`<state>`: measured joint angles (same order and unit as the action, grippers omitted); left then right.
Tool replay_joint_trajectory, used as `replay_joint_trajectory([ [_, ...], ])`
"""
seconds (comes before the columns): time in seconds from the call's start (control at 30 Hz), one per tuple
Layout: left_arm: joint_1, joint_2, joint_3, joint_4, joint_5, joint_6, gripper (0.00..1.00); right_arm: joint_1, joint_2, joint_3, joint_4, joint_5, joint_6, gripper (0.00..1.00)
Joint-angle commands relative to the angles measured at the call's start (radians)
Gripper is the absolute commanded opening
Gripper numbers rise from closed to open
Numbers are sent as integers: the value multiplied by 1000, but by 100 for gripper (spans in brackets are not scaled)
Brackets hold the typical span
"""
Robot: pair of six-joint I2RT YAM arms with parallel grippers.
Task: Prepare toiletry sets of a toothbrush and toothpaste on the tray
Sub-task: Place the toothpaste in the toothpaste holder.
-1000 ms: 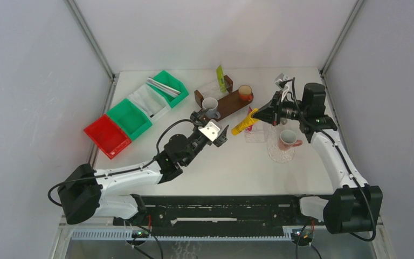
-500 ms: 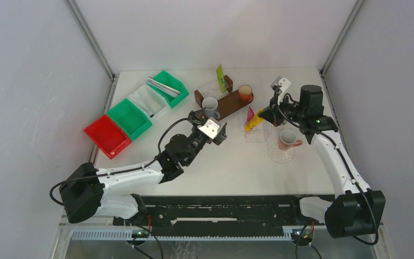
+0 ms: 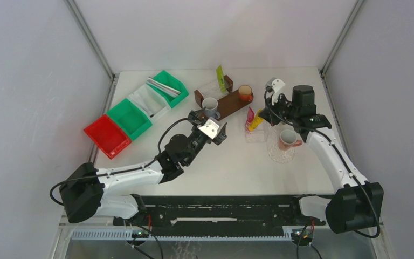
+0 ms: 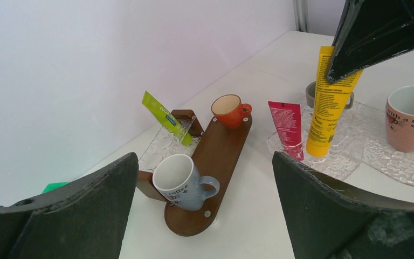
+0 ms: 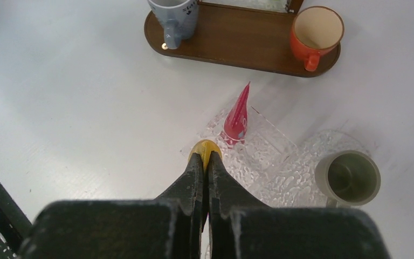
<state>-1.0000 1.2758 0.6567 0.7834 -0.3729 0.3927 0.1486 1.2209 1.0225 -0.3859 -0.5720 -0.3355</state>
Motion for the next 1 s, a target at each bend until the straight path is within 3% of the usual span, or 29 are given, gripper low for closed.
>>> replay_joint_trajectory([
  [0.0, 1, 0, 16, 45, -11, -6, 98, 12, 6, 50, 60, 36, -10, 0],
  [0.53, 3, 1, 15, 46, -11, -6, 98, 58, 41, 50, 80, 105, -31, 3],
  [0.97, 1, -1, 14, 47, -9, -6, 98, 119, 109, 77, 67, 178, -51, 11],
])
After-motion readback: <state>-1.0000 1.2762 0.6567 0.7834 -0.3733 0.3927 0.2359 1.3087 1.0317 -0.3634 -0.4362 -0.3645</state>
